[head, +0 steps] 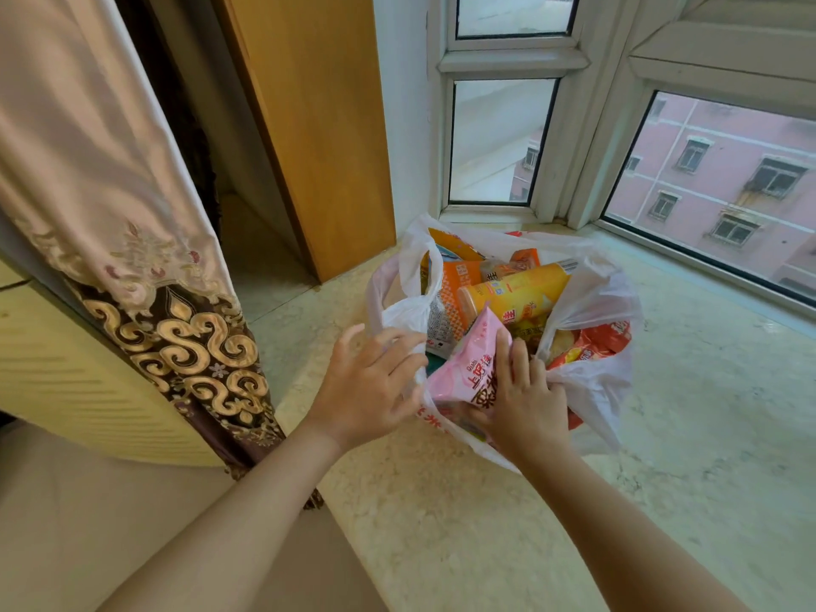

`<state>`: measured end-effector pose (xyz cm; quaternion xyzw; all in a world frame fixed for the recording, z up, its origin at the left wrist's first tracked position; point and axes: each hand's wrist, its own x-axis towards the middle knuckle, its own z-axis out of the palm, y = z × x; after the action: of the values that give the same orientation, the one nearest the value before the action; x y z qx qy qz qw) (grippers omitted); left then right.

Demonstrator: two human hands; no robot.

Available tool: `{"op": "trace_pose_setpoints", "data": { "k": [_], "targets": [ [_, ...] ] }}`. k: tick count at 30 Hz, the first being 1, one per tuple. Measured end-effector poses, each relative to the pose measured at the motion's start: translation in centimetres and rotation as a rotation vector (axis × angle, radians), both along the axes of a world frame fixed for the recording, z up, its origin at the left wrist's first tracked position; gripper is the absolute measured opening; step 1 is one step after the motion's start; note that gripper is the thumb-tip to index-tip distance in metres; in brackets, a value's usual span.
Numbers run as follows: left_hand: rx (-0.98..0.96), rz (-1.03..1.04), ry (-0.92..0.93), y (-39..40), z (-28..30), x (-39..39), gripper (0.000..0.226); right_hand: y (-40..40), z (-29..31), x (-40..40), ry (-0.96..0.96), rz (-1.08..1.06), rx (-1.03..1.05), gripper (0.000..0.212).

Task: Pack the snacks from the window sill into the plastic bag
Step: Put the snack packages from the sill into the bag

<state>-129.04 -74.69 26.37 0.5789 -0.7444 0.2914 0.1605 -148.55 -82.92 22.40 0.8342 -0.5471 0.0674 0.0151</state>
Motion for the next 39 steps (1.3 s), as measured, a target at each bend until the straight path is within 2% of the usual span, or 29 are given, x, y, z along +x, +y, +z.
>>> {"op": "trace_pose_setpoints", "data": {
  "k": [2,5,9,12,16,18,21,24,26,28,31,35,36,37,39],
  "targets": [
    [0.065,-0.045,0.042,-0.2,-0.8,-1.5,0.038,0.1,0.0,-0.1,-0.019,0.013,0.011,0.116],
    [0.187,-0.076,-0.148,-1.0,-2.8,-3.2,0.044,-0.1,0.2,-0.8,-0.048,0.063,-0.033,0.110],
    [0.222,0.044,-0.210,-1.9,-3.8,-3.9,0.045,-0.7,1.1,-3.4,-0.053,0.230,-0.254,0.089],
    [0.273,0.077,-0.158,-2.2,-4.2,-4.7,0.043,-0.8,1.4,-5.1,-0.097,0.302,-0.364,0.075],
    [0.244,0.069,0.022,-2.7,-3.8,-5.4,0.034,-1.4,1.0,-6.1,-0.088,0.155,-0.382,0.060],
    [0.190,0.066,0.046,-3.0,-3.0,-5.6,0.030,-2.0,0.8,-6.1,-0.090,0.109,-0.325,0.061],
    [0.198,0.262,0.046,-3.8,-1.6,-5.9,0.048,-2.5,0.7,-6.0,-0.058,0.141,-0.306,0.053],
    [0.394,0.573,0.060,-4.9,-0.1,-5.7,0.068,-2.6,0.7,-5.8,-0.036,0.154,-0.311,0.053],
    [0.460,0.649,0.122,-5.5,0.8,-5.8,0.070,-2.6,1.1,-5.8,-0.050,0.159,-0.310,0.058],
    [0.411,0.612,0.240,-5.8,1.7,-5.9,0.057,-2.5,1.7,-5.8,-0.088,0.179,-0.310,0.068],
    [0.322,0.468,0.556,-5.7,2.9,-6.1,0.053,-1.9,2.7,-5.5,-0.166,0.185,-0.305,0.074],
    [0.343,0.209,1.242,-4.9,5.4,-8.5,0.055,-0.9,4.7,-5.3,-0.331,0.142,-0.311,0.079],
    [0.351,0.152,1.354,-4.6,6.1,-9.0,0.057,-0.5,5.4,-5.4,-0.365,0.147,-0.307,0.081],
    [0.352,0.102,1.404,-4.4,6.8,-9.5,0.059,-0.1,6.1,-5.6,-0.404,0.156,-0.304,0.081],
    [0.346,0.038,1.372,-4.1,8.4,-10.3,0.057,0.7,7.9,-6.1,-0.500,0.150,-0.284,0.076]
  ]
}}
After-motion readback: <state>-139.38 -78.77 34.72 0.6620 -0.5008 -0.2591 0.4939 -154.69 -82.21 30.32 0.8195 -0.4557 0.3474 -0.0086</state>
